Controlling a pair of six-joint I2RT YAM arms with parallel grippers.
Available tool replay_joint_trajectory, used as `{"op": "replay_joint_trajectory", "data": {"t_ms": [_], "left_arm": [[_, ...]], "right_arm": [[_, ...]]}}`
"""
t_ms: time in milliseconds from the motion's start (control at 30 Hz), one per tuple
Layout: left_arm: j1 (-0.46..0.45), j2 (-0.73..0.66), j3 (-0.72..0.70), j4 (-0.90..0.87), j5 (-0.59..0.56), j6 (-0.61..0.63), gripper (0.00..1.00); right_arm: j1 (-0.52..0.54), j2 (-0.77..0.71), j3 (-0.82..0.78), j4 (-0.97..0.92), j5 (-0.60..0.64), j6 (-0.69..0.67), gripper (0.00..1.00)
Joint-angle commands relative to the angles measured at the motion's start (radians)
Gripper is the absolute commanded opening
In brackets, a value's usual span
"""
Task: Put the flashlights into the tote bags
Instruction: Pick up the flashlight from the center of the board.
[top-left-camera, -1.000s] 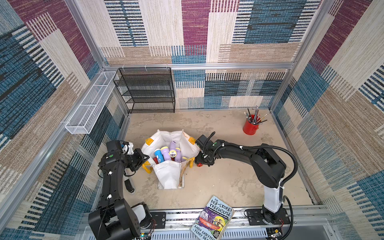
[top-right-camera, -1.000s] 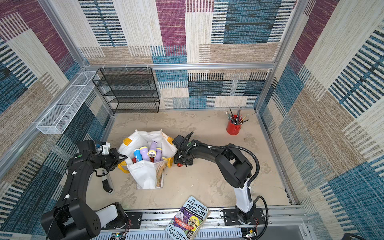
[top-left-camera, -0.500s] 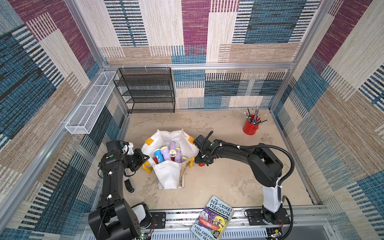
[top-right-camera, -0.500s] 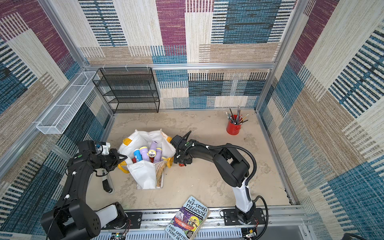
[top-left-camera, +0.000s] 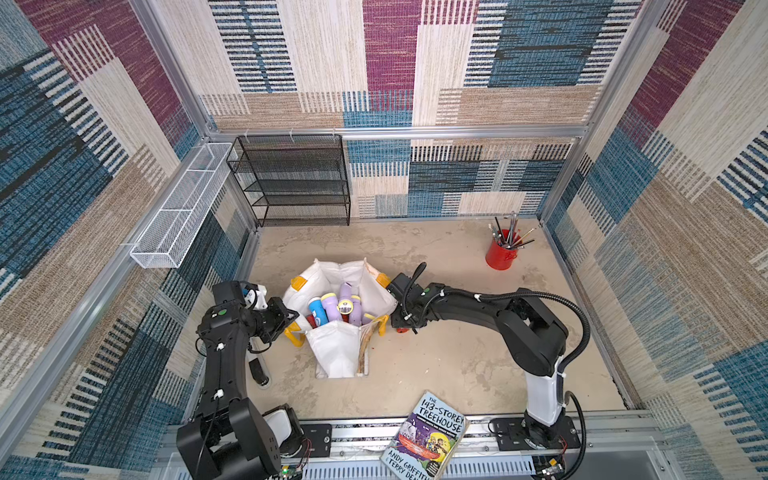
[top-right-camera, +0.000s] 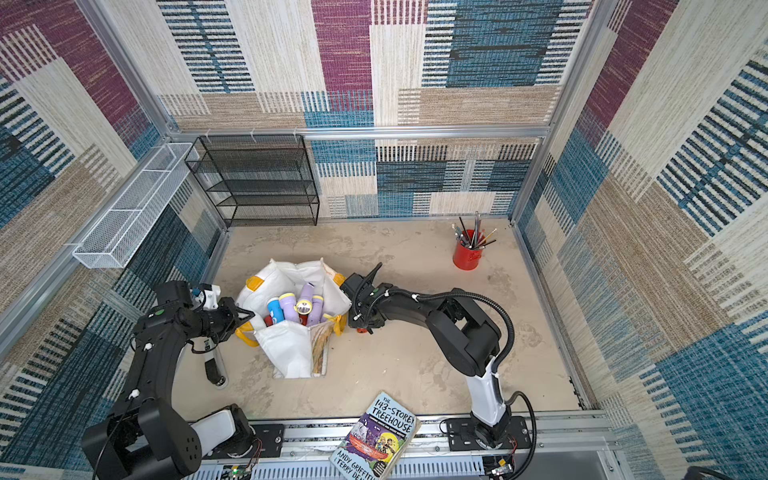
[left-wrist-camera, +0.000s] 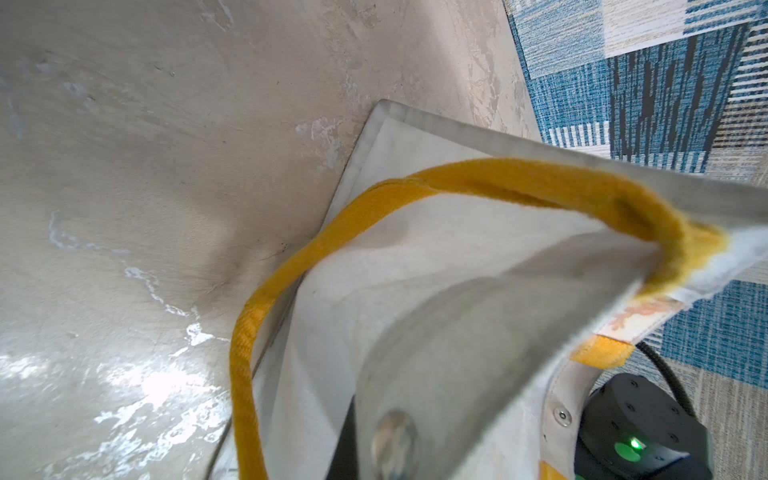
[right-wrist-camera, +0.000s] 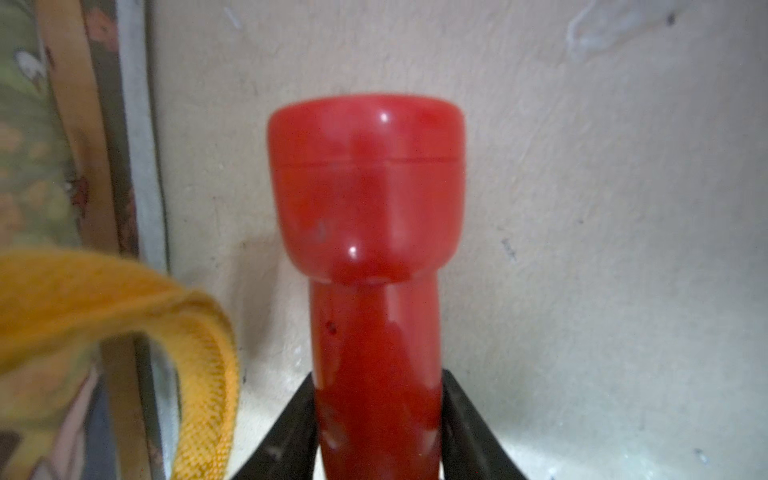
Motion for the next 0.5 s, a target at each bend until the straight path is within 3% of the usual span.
{"op": "replay_joint_trajectory", "data": {"t_ms": [0,467], "left_arm": [[0.001,-0.004,0.000,-0.002,0.003,-0.003,0.00],[0.001,-0.004,0.000,-0.002,0.001,-0.003,0.00]], "right_arm": [[0.001,0.027,-0.047,-0.125,-0.022,-0.008,0.45],[0.000,-0.028,-0.087,-0.163,0.015,-0.032,0.37]]}}
